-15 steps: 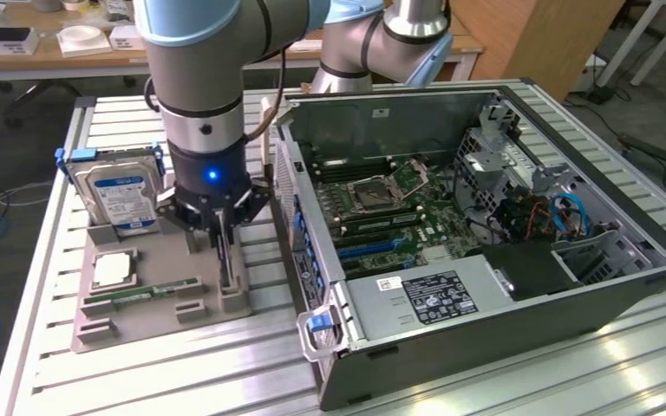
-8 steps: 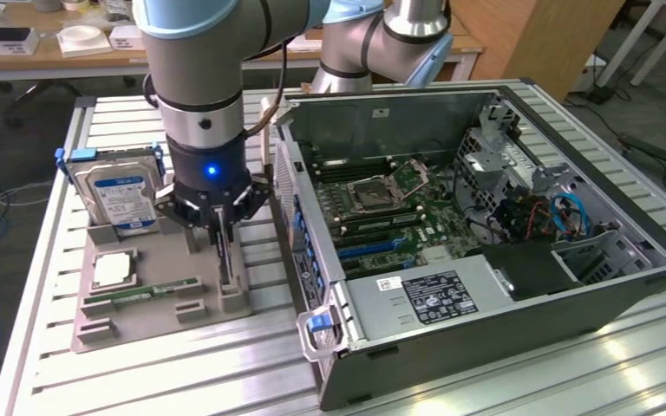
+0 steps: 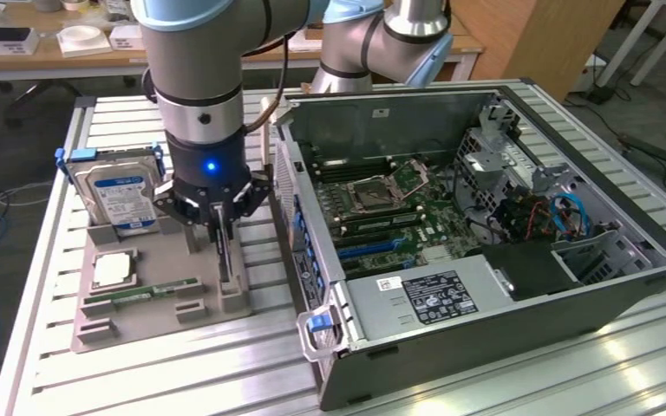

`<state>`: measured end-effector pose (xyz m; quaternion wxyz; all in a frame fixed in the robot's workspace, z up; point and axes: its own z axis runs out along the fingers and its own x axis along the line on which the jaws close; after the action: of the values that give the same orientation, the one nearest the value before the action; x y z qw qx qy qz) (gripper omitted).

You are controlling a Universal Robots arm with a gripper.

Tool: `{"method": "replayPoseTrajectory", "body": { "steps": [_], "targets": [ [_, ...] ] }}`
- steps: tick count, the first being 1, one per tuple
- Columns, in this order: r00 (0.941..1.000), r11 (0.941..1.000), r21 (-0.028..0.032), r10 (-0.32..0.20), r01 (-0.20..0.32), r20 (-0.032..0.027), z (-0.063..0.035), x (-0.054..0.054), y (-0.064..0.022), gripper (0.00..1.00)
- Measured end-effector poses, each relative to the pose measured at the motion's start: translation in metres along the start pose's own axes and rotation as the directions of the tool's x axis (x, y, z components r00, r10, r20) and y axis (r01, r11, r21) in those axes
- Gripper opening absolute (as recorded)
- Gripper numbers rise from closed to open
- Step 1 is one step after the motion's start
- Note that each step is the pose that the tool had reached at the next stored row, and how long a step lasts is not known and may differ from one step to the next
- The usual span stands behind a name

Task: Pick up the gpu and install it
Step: 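Pick up the gpu and move the gpu toward the slot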

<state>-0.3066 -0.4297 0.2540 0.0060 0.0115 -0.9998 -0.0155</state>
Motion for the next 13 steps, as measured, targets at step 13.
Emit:
{"method": "replayPoseTrajectory", "body": {
  "steps": [13],
  "targets": [
    [1.0000,1.0000,0.0000,0.000,0.000,0.0000,-0.0082,0.0001,0.0002,0.27]
  ]
}}
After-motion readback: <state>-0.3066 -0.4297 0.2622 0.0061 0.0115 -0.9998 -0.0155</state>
